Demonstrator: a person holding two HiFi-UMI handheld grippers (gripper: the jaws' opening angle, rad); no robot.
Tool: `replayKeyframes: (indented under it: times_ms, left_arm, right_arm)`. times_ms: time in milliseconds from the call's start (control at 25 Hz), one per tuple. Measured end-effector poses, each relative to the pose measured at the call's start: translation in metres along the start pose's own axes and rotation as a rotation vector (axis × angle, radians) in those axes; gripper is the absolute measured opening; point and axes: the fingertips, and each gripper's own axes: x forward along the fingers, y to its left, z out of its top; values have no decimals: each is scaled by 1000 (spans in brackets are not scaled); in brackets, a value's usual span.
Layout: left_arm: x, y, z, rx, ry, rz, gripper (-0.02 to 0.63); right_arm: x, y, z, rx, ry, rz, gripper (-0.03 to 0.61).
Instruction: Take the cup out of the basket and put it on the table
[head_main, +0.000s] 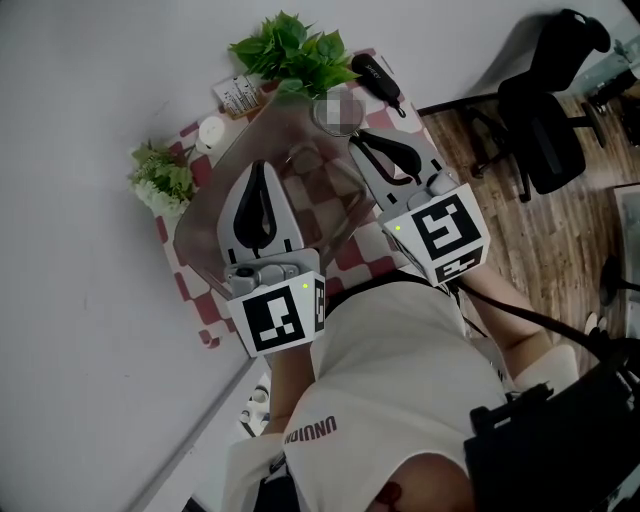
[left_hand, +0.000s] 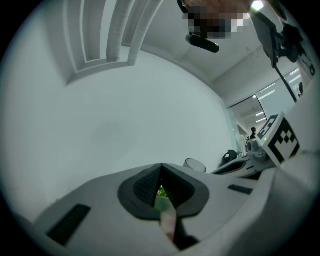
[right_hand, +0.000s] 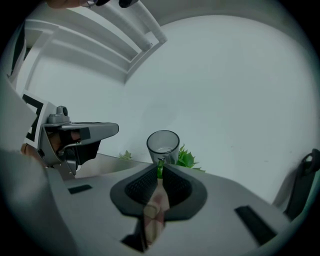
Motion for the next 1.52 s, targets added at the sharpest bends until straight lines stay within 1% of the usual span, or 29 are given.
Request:
replayKeyframes:
  times_ms: [480,840,960,1160,1520]
  left_arm:
    - [13,-22,1,2,7,-62,12]
    - [17,-36,-1,7,16,-86,12]
    - [16,-39,-2,-5,32,-84,12]
    - [13,-43,-1,29,24,-93,12]
    - [11,-48,-3,43,34,-100,12]
  right_arm:
    - [-18,-28,-14,15,24,-84,46]
    - [-30,-46,-29,40,46,-127,46]
    - [-34,-52,-36,54,52,-145,46]
    - [-41,-61,-51,73,70,-172,46]
    - [-48,-72,-77,100,109,-210,46]
